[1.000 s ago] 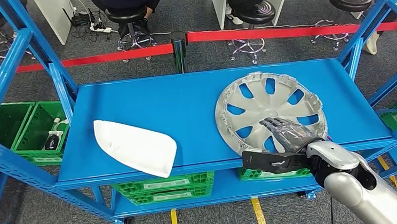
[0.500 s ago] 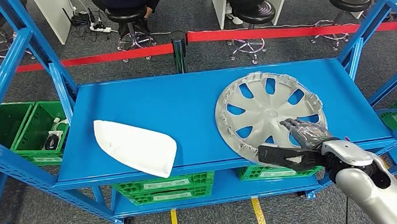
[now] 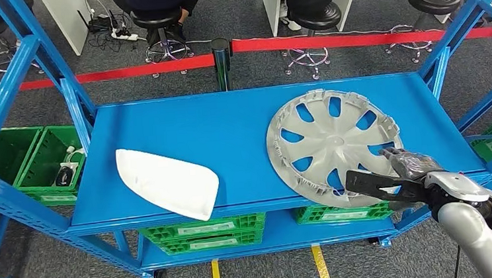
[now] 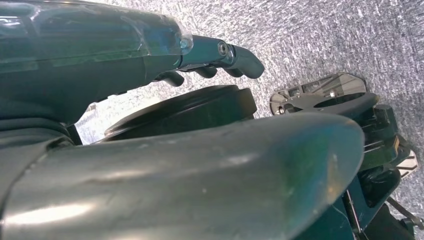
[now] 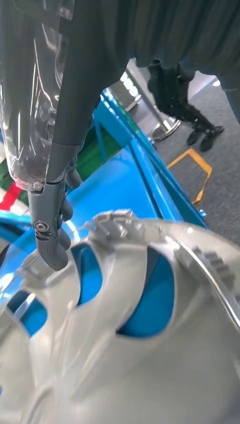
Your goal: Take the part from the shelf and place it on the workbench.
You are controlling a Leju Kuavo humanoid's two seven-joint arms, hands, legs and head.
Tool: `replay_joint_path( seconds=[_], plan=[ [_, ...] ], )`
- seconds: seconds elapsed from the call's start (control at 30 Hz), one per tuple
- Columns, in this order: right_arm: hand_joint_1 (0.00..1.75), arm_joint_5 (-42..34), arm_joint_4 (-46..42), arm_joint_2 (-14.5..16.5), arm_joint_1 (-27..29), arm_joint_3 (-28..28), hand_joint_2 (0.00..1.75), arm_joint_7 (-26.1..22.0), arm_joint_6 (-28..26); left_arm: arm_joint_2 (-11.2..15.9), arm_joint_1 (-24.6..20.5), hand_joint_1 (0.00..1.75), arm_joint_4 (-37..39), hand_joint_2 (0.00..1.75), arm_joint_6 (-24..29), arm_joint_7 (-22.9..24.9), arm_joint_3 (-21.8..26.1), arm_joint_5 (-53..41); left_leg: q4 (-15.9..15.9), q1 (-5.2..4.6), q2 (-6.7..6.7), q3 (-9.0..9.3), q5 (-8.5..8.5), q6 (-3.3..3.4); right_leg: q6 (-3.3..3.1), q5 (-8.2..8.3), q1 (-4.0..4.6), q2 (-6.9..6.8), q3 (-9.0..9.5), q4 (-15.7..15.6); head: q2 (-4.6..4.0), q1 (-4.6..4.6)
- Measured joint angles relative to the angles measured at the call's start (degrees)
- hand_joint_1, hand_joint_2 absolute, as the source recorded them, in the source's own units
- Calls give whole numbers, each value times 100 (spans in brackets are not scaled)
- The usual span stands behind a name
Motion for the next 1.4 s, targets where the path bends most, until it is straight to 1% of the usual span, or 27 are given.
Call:
replay_joint_path(
  seconds=[0.2,0.53,0.6,0.7,0.8,1.1,1.3,1.4],
  plan=[
    [0,-259,81,28,104,-158,175,-1,-117,-5,0,0,0,0,1,2,0,-37,0,0,6,-1,0,0,0,0,0,0,0,0,0,-2],
    [0,-1028,132,5,97,49,175,-2,-802,-5,-2,0,0,0,1,1,0,-53,0,1,30,-6,0,0,0,0,0,7,1,0,0,-2],
    [0,-1322,131,-43,62,161,175,-2,-1075,-5,-2,0,0,0,1,-6,-1,-56,0,1,41,-7,0,0,0,0,0,10,1,1,0,-2],
    [0,-1908,120,-189,-67,456,175,-2,-1643,-6,-4,0,0,0,-2,-18,-2,-59,-1,0,61,-4,-1,0,1,1,-1,16,0,1,0,-5],
    [0,-2205,100,-370,-185,755,175,-2,-1956,-7,-4,0,0,0,-5,-20,-2,-60,-1,0,66,-3,-1,0,1,1,-1,17,0,1,0,-7],
    [0,-2296,117,-732,-324,1332,175,-2,-1996,-15,-4,0,0,0,-13,-19,-2,-58,-1,1,66,-2,-3,2,1,1,0,20,0,0,0,-6],
    [0,-2208,174,-852,-340,1565,175,-2,-1722,-33,-4,0,0,0,-30,-3,-2,-57,-1,1,64,-2,-3,3,1,1,0,20,0,0,0,-7],
    [0,-2172,213,-893,-342,1655,175,-2,-1675,-39,-4,0,0,0,-30,-2,-2,-57,-1,1,64,-2,-3,3,1,1,0,20,0,0,0,-7]
  ],
)
